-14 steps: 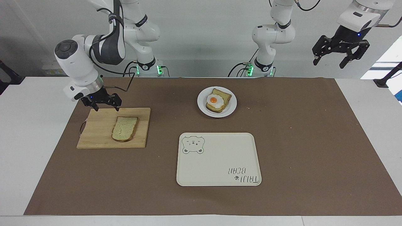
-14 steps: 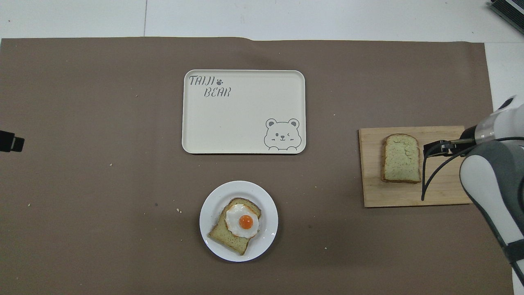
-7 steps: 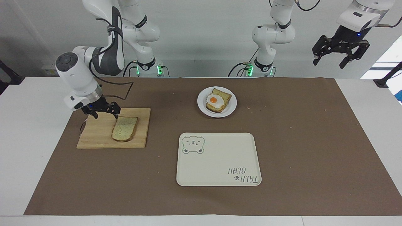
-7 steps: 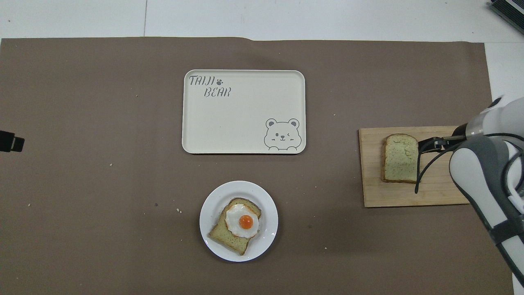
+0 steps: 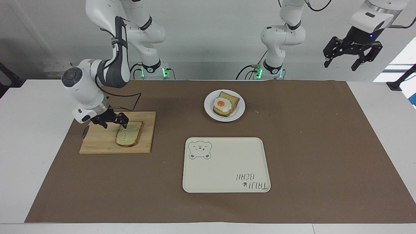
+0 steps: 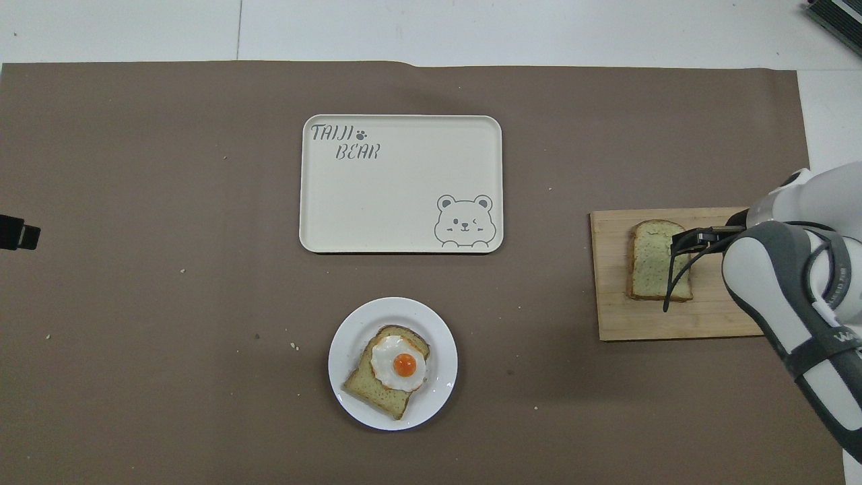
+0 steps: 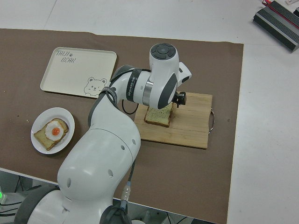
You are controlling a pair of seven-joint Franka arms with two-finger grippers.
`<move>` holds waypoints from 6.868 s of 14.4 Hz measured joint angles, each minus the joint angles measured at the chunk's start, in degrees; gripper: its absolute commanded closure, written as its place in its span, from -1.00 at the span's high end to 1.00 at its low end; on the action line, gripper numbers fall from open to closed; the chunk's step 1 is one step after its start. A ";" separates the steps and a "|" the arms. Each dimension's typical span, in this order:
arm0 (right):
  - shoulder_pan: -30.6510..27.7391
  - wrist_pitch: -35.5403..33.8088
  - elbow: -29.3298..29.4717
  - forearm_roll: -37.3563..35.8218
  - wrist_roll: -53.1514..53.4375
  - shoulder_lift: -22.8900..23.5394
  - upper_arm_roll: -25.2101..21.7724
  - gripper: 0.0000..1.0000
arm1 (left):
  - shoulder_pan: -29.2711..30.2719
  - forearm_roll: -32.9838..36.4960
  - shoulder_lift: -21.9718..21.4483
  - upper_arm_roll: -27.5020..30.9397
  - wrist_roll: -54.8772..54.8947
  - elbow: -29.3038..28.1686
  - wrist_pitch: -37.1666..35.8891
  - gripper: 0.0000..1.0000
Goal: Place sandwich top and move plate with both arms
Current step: 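Reach the right gripper down to the bread slice on the board, then close the right gripper on the bread slice and lift it, then carry the bread slice with the right gripper over the egg toast, then lower the bread onto the egg toast and open the right gripper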
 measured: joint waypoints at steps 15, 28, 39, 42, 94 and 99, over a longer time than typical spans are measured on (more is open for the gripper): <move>-0.39 1.80 1.26 1.12 -4.74 4.61 0.76 1.00 | 0.00 0.00 0.00 0.00 0.00 0.00 0.00 1.00; -0.65 1.37 -0.65 3.58 -4.80 4.40 0.76 -0.16 | 0.00 0.00 0.00 0.00 0.00 0.00 0.00 1.00; -0.99 1.38 -0.72 3.71 -4.30 3.53 0.49 -1.00 | 0.00 0.00 0.00 0.00 0.00 0.00 0.00 1.00; -0.96 1.38 -0.69 3.71 -3.58 3.53 0.50 -1.00 | 0.00 0.00 0.00 0.00 0.00 0.00 0.00 1.00; 20.12 3.55 -0.97 23.27 32.40 -2.30 29.14 -1.00 | 0.00 0.00 0.00 0.00 0.00 0.00 0.00 1.00; 20.35 5.00 -3.80 23.27 27.76 -2.33 28.76 -1.00 | 0.00 0.00 0.00 0.00 0.00 0.00 0.00 1.00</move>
